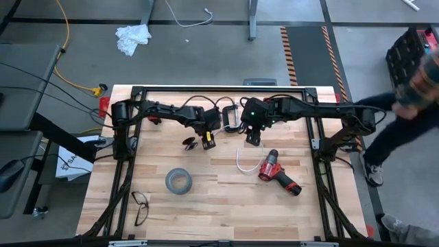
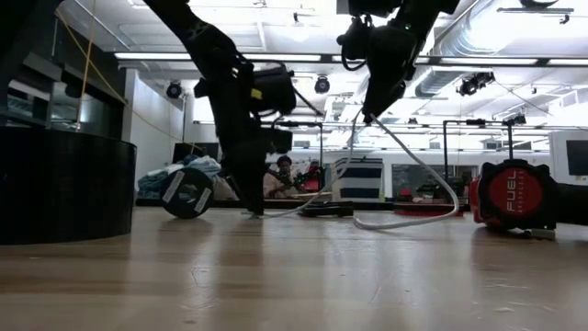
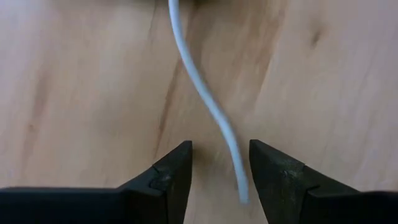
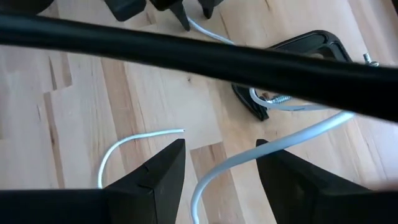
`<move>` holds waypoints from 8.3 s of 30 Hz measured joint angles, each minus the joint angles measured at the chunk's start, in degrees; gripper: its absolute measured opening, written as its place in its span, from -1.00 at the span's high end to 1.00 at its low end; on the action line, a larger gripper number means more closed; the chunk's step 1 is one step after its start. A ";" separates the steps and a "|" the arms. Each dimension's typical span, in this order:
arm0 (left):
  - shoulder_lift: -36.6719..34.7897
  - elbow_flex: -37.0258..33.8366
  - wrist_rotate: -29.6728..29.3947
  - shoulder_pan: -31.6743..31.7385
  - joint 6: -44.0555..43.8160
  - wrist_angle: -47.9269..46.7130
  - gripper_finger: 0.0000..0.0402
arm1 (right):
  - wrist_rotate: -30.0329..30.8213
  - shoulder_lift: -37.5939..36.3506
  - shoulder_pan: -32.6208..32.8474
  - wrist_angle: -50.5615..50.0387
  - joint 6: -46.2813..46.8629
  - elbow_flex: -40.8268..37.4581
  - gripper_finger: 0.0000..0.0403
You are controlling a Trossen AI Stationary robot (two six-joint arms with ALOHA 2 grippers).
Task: Coil cords
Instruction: Coil the white wire
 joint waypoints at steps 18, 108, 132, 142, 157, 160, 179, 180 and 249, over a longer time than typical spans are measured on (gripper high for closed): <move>-2.83 -0.63 1.33 -1.90 -0.65 -3.78 0.98 | 1.10 -4.97 -0.04 -0.39 2.19 0.00 0.08; -36.22 -23.13 -5.14 -11.59 -22.23 -3.63 0.92 | -9.11 2.56 1.51 19.09 3.46 -1.38 0.08; -36.75 -23.02 -6.06 -11.54 -19.57 -3.44 0.52 | -9.12 2.56 1.51 20.80 3.48 -1.38 0.08; -36.77 -23.02 -4.12 -11.68 -5.53 -5.16 0.52 | -5.88 2.56 1.51 20.88 3.03 -1.38 0.08; -36.81 -21.29 -6.52 -11.59 -8.56 -9.72 0.42 | -5.67 2.56 1.51 23.42 3.02 -1.38 0.08; -36.68 -21.29 -6.50 -11.59 -8.57 -9.82 0.37 | -5.67 2.56 1.51 24.29 3.02 -1.38 0.08; -32.65 -21.37 -7.32 -11.59 -9.58 -8.68 0.11 | -4.83 2.56 1.51 24.40 2.01 -1.38 0.08; -32.47 -21.38 -7.34 -11.59 -9.59 -8.53 0.11 | -4.44 2.56 1.51 24.40 1.99 -1.38 0.08; -31.61 -21.38 -22.37 -24.88 -2.56 -8.48 0.11 | -3.97 2.56 1.49 24.62 3.62 -1.36 0.08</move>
